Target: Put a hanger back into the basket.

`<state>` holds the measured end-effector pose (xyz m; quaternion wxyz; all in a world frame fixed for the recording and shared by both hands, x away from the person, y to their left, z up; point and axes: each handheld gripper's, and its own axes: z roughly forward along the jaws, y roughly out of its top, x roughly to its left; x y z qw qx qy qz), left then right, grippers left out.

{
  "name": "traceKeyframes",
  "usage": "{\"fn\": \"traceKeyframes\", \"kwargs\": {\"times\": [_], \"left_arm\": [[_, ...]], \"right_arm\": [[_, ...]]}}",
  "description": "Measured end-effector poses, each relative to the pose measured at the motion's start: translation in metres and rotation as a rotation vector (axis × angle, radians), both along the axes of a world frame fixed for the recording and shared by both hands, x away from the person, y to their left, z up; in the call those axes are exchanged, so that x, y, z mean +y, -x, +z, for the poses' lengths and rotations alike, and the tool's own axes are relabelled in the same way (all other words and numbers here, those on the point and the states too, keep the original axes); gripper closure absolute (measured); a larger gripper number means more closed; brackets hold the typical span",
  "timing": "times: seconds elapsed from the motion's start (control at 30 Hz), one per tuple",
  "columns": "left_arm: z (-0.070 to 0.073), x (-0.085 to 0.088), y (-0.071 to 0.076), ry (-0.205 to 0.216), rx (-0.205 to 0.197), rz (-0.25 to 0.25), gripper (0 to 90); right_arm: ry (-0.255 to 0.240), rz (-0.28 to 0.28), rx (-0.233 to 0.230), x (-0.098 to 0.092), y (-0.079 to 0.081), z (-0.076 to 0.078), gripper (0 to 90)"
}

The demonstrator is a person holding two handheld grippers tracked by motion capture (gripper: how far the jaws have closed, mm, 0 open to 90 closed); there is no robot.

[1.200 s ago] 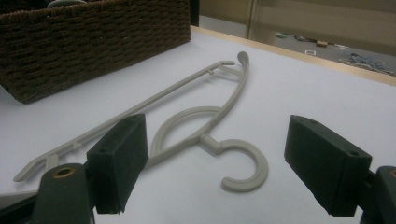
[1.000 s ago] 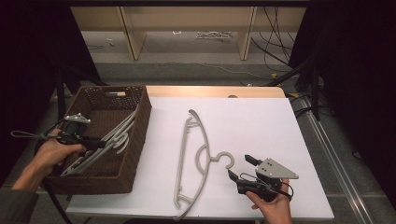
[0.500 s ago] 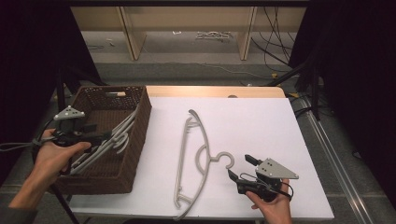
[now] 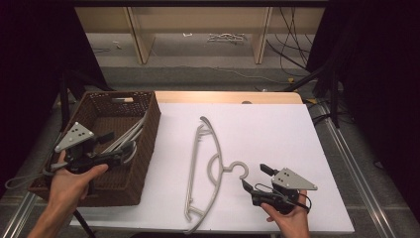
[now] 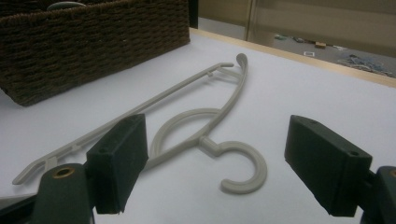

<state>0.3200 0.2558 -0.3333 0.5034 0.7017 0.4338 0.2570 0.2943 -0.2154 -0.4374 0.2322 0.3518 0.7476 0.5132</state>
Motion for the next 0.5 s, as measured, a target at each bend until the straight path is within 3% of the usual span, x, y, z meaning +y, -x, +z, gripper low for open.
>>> {"fn": "traceKeyframes", "kwargs": {"times": [0.1,0.5], "left_arm": [[-0.004,-0.007,0.004,0.014,-0.007,-0.005,24.9],[-0.014,-0.040,0.016,-0.007,-0.012,-0.058,23.8]], "right_arm": [[0.002,0.005,0.004,0.001,0.000,0.000,22.3],[-0.011,0.009,0.004,0.001,0.000,0.000,22.2]]}}
